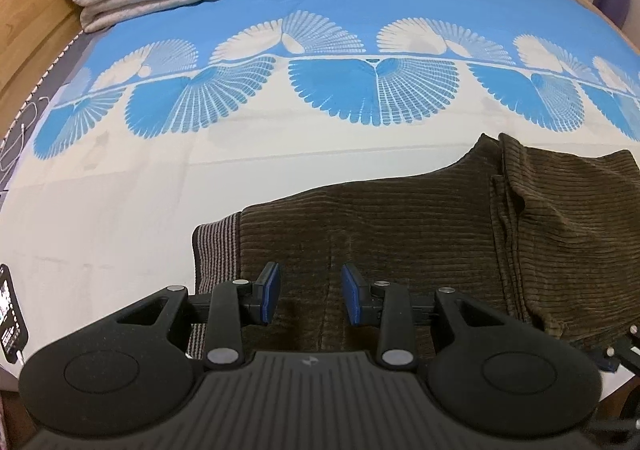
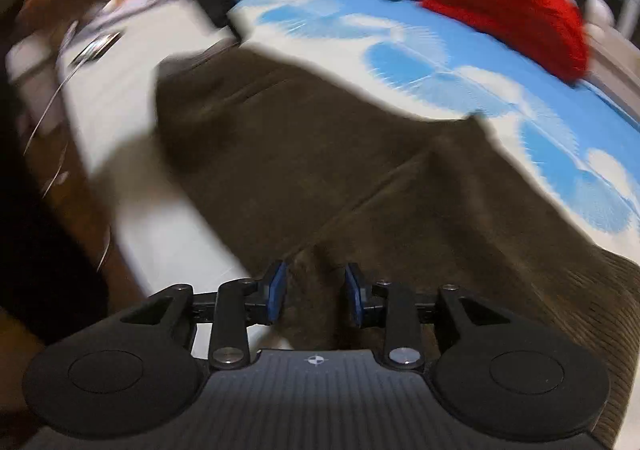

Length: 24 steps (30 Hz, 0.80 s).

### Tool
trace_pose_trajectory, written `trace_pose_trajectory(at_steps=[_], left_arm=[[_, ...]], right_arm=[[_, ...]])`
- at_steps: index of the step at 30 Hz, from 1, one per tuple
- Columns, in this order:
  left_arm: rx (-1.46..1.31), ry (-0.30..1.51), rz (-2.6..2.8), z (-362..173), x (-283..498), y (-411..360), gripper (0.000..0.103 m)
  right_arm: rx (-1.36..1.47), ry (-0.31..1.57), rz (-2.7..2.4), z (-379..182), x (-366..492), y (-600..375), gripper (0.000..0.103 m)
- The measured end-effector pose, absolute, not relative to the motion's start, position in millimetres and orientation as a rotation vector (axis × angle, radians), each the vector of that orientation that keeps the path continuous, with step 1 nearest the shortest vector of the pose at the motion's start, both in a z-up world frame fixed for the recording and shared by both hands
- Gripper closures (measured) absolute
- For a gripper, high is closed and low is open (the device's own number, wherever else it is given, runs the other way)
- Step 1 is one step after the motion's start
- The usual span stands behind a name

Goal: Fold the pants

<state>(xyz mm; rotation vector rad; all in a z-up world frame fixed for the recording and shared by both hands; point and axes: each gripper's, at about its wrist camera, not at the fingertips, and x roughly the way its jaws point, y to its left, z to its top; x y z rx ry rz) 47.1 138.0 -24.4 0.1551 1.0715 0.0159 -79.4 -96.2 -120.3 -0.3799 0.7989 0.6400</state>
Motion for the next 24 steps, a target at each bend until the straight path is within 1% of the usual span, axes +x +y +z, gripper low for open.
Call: trace_pose_trajectory(at_steps=[1,3,5,9,14,16,17,18,19,21,24], left_arm=[[0.156,1.069,0.013,-24,47,138,0.065],[0.159,1.067,0.009,-24,47,138,0.065],[0.159,1.069,0.011,-25,47,138,0.065],[0.167,1.073,0.004,-27,49,131,0.065],[0.172,1.073,0.002,-27,49,129,0.065],[0.170,1.073,0.002,-27,49,129,0.065],[0.169,1.073,0.002,-27,49,130,0.065],[0.169,1.074,0.001,-27,49,130,0.065],[0.169,1.073,0.000,-27,49,131,0.065],[0.165,1.071,-0.001,-27,49,131,0.065],[0.161,1.069,-0.002,-26,50,132,0.065]], right_arm=[[-0.395,0.779,0.655,-115,-85,-96,0.070],[-0.370,0.726,0.660,-99,-91,-101,0.062],[-0.319,0.699,0.627,-89,-86,-111,0.057],[-0.313,0.716,0.539,-94,-69,-122,0.057],[-0.450,0.769,0.593,-126,-66,-99,0.057],[-0.471,0.758,0.595,-131,-65,-94,0.058],[-0.473,0.754,0.594,-130,-64,-95,0.065],[-0.465,0.763,0.599,-126,-61,-97,0.089],[-0.441,0.755,0.599,-121,-60,-101,0.089],[-0.365,0.680,0.585,-101,-54,-112,0.090],[-0.299,0.592,0.671,-69,-69,-124,0.090]])
